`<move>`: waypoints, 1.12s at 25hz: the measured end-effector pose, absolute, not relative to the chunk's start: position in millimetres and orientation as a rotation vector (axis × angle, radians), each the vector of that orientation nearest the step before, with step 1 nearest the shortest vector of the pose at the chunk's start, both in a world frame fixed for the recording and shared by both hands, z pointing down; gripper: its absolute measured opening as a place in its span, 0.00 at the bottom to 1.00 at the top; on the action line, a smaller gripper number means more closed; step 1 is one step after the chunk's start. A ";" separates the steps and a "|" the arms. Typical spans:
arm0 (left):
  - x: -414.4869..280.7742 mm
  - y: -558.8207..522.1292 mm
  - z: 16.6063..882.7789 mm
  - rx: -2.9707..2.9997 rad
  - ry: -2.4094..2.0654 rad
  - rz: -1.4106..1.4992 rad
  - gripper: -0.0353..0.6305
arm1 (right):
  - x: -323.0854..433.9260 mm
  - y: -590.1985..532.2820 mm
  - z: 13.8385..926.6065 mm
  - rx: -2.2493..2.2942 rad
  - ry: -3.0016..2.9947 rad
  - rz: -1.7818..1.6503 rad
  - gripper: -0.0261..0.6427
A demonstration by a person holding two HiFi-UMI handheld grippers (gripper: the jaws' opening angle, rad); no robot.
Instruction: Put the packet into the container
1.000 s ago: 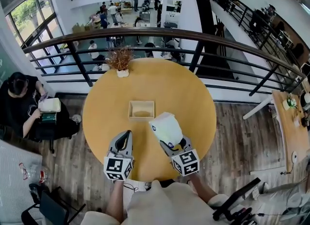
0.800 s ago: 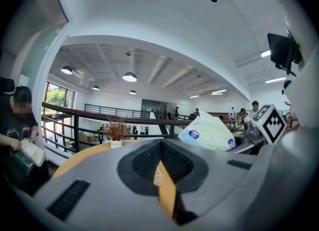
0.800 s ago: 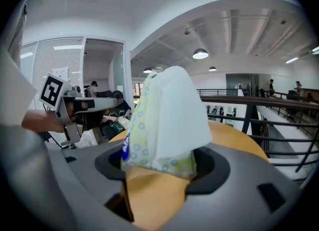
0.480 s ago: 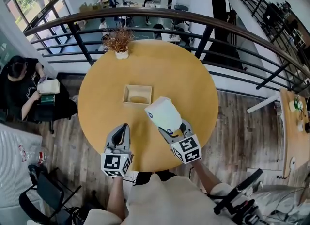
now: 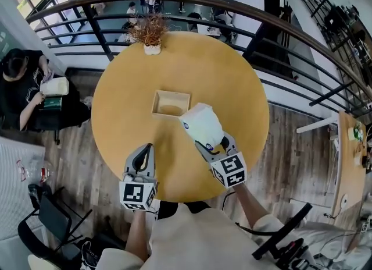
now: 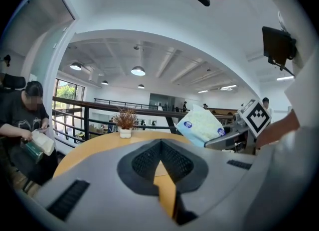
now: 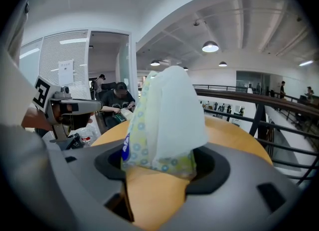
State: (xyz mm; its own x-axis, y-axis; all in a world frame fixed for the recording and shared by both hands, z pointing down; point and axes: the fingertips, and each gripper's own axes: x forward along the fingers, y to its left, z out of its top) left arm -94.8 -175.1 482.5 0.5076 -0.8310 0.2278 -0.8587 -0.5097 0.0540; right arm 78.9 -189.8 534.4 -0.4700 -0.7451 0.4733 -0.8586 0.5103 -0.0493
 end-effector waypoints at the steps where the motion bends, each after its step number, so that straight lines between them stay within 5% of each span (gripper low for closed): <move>1: -95.9 -176.2 484.2 2.582 -1.468 0.260 0.06 | 78.6 -192.5 534.7 1.325 -2.360 0.396 0.50; 28: -130.7 -191.9 510.6 2.428 -1.565 0.278 0.06 | 26.3 -307.1 579.2 0.718 -2.304 0.176 0.50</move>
